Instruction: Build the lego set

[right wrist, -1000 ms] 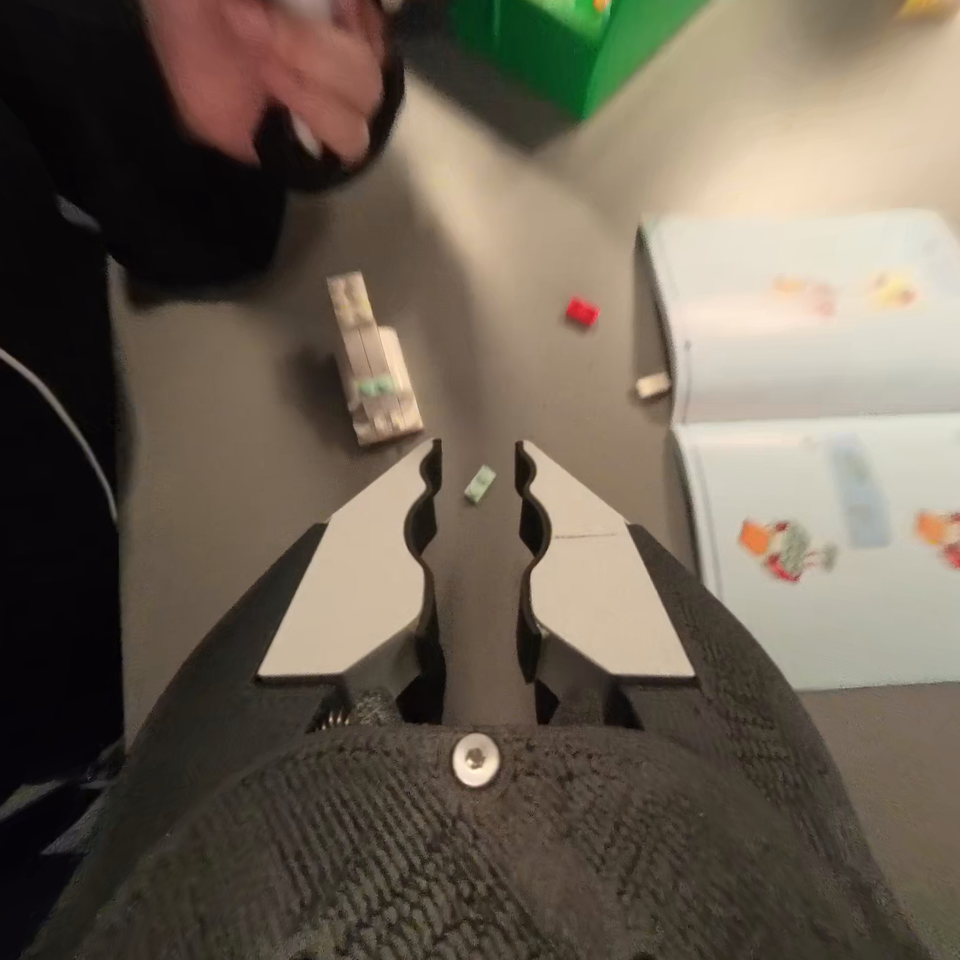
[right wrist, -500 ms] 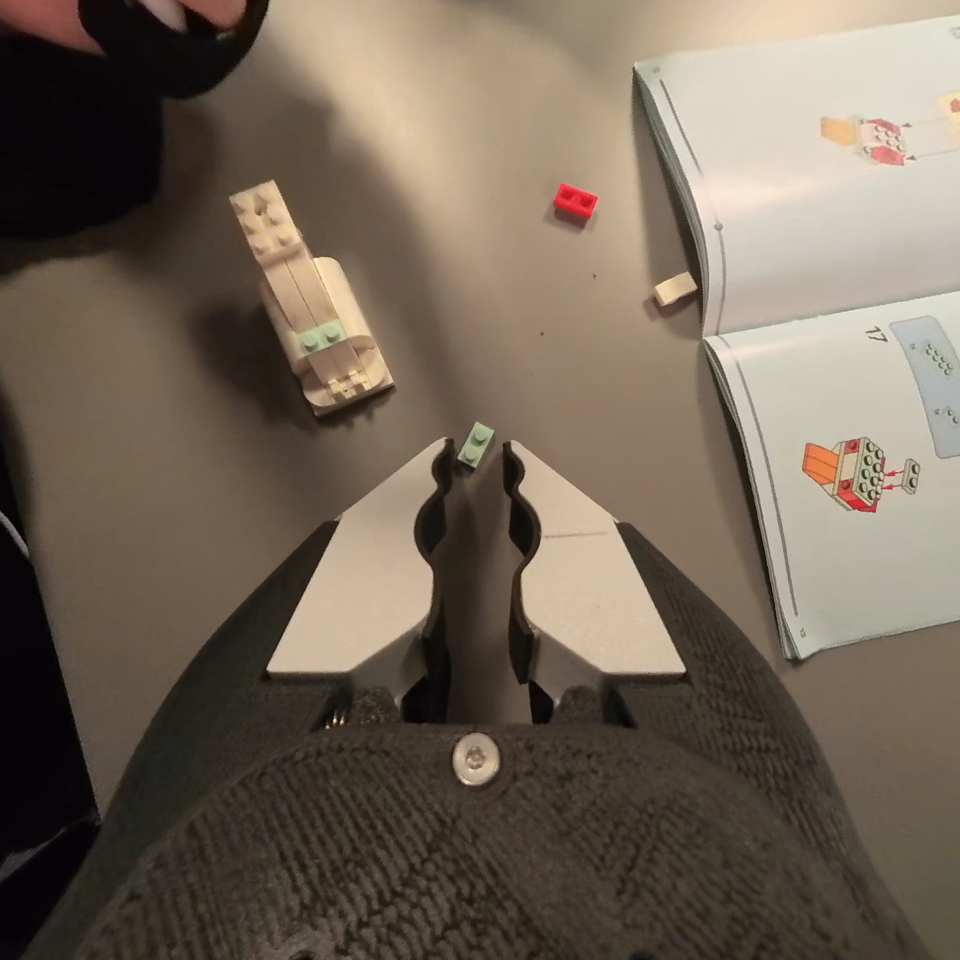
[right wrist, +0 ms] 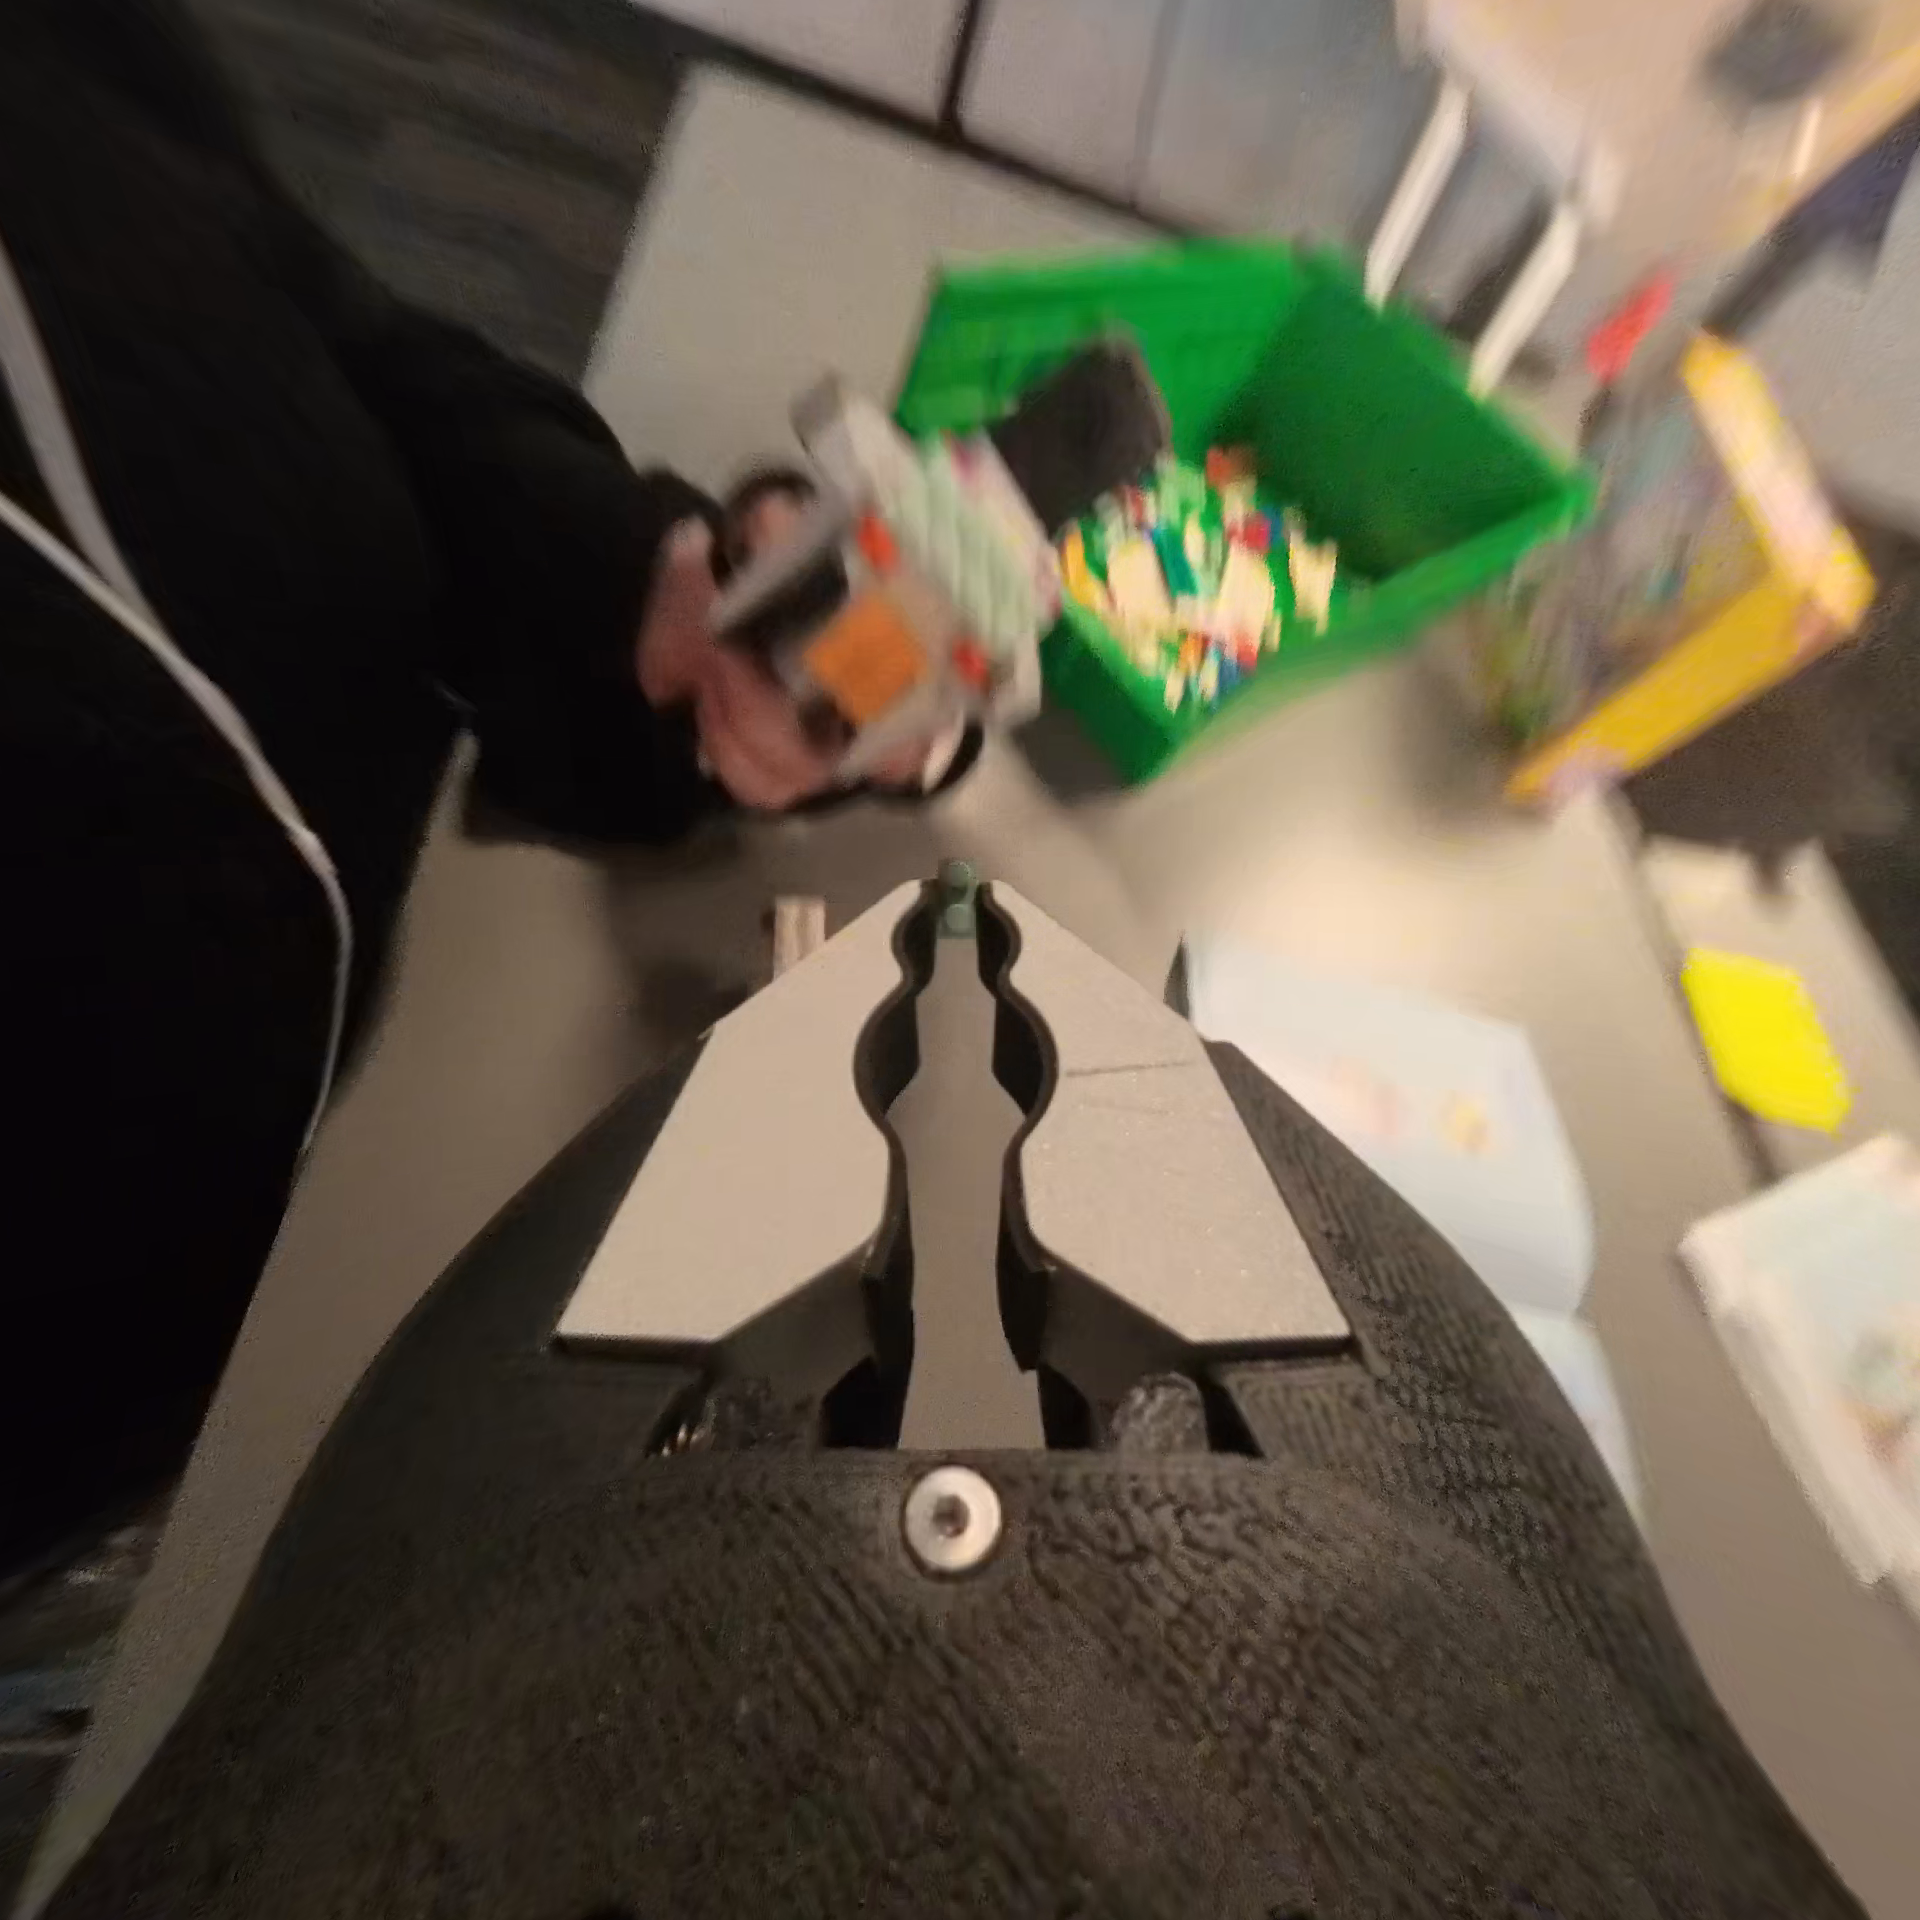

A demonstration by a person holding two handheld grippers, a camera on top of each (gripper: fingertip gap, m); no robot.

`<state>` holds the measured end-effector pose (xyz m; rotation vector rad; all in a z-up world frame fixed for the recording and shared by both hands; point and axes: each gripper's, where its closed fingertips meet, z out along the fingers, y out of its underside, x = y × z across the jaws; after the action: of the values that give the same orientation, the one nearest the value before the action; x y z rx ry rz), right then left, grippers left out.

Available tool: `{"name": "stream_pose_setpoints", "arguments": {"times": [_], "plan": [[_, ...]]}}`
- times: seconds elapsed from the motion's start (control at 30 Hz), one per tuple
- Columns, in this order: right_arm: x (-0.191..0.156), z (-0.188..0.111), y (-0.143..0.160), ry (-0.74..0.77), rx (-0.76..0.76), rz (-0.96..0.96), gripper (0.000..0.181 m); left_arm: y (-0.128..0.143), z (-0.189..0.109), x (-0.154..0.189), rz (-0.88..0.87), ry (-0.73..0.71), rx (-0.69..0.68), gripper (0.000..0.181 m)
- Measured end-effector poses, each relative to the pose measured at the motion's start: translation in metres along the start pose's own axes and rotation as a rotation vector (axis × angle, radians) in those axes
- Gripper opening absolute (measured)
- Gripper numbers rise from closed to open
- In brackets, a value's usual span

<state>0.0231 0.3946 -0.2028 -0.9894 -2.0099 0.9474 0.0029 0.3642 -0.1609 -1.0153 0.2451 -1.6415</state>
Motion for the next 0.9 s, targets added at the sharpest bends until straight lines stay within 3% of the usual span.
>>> {"name": "stream_pose_setpoints", "arguments": {"times": [0.03, 0.13, 0.27, 0.57, 0.9], "plan": [[-0.003, -0.006, -0.021, -0.023, 0.049, -0.075, 0.005, 0.003, 0.002, 0.004, -0.058, 0.045, -0.009, 0.033], [-0.014, -0.014, -0.059, -0.137, 0.096, -0.201, 0.005, 0.015, 0.007, 0.012, -0.127, 0.120, -0.081, 0.033], [-0.029, -0.013, -0.077, -0.313, 0.108, -0.274, 0.005, 0.026, 0.010, 0.027, -0.175, 0.213, -0.147, 0.033], [-0.042, -0.001, -0.076, -0.522, 0.033, -0.280, 0.005, 0.036, 0.011, 0.044, -0.227, 0.318, -0.218, 0.033], [-0.052, -0.002, -0.078, -0.620, -0.038, -0.281, 0.006, 0.041, 0.012, 0.047, -0.199, 0.326, -0.250, 0.032]]}}
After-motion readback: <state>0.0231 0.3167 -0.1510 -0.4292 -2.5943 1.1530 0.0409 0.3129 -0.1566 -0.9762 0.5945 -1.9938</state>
